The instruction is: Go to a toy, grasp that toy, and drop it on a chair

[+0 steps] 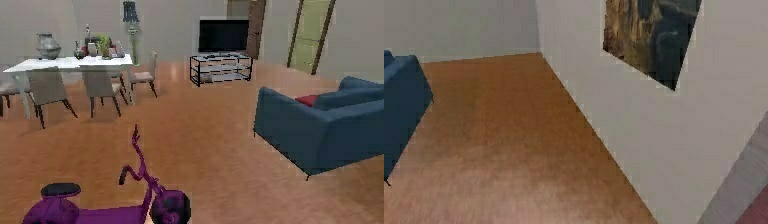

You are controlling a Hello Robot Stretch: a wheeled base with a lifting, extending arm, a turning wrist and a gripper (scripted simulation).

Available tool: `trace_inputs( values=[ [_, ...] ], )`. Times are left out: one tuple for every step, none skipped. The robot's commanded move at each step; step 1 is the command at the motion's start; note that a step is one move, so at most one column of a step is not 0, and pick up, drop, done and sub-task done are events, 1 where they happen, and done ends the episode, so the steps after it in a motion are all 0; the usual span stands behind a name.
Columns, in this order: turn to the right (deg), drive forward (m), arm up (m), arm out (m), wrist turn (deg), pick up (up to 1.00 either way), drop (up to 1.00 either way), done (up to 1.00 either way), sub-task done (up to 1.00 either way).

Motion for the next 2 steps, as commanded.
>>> trace_inputs(
  values=[
    [45.0,0.00,0.00,0.00,0.0,0.00,0.00,0.00,0.00],
    [18.0,0.00,0.00,0.00,0.0,0.00,0.00,0.00,0.00]
  ],
)
